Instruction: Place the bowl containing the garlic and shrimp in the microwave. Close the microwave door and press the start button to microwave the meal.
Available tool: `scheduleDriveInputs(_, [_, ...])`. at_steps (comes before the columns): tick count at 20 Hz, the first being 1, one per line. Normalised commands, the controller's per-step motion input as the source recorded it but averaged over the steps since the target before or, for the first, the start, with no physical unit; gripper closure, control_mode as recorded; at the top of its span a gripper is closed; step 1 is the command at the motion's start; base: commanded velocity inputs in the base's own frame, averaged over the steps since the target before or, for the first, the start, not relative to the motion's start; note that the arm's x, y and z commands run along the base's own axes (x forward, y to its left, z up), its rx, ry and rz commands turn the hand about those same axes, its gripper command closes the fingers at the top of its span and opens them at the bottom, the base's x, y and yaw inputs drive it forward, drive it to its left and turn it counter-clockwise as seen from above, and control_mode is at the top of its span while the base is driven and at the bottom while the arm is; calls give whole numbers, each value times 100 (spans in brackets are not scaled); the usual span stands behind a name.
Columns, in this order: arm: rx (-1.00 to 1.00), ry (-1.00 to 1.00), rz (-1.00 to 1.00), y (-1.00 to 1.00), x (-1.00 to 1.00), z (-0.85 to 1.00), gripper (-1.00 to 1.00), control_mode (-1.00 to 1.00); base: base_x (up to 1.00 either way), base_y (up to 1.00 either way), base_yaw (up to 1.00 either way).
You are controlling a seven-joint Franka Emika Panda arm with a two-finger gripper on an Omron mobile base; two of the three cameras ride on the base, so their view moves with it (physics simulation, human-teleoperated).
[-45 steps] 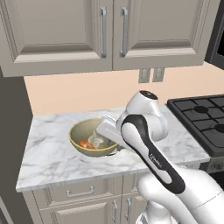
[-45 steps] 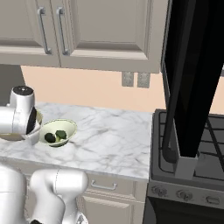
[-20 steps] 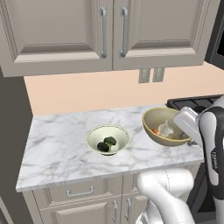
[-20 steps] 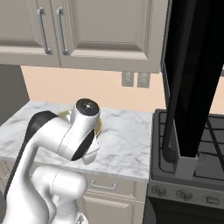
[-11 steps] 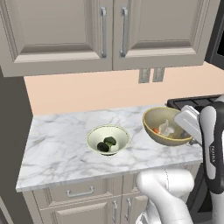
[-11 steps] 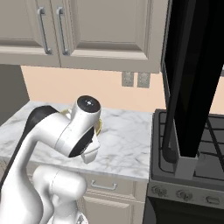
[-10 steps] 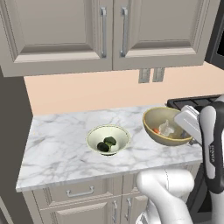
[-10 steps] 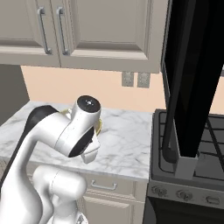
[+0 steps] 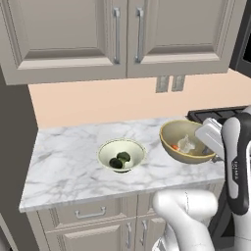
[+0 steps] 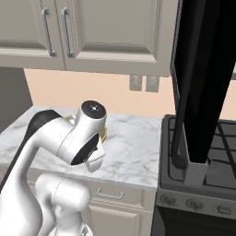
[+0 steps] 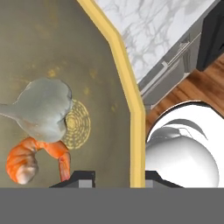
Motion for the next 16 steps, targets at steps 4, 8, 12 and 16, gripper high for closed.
scheduleDriveInputs(4, [0, 0, 0, 0, 0, 0, 100, 100, -58, 9, 5])
scheduleDriveInputs(8, [0, 0, 0, 0, 0, 0, 100, 100, -69, 1, 0])
scheduleDriveInputs(12, [0, 0, 0, 0, 0, 0, 100, 100, -80, 0, -12])
scheduleDriveInputs(16, [0, 0, 0, 0, 0, 0, 100, 100, -78, -11, -37])
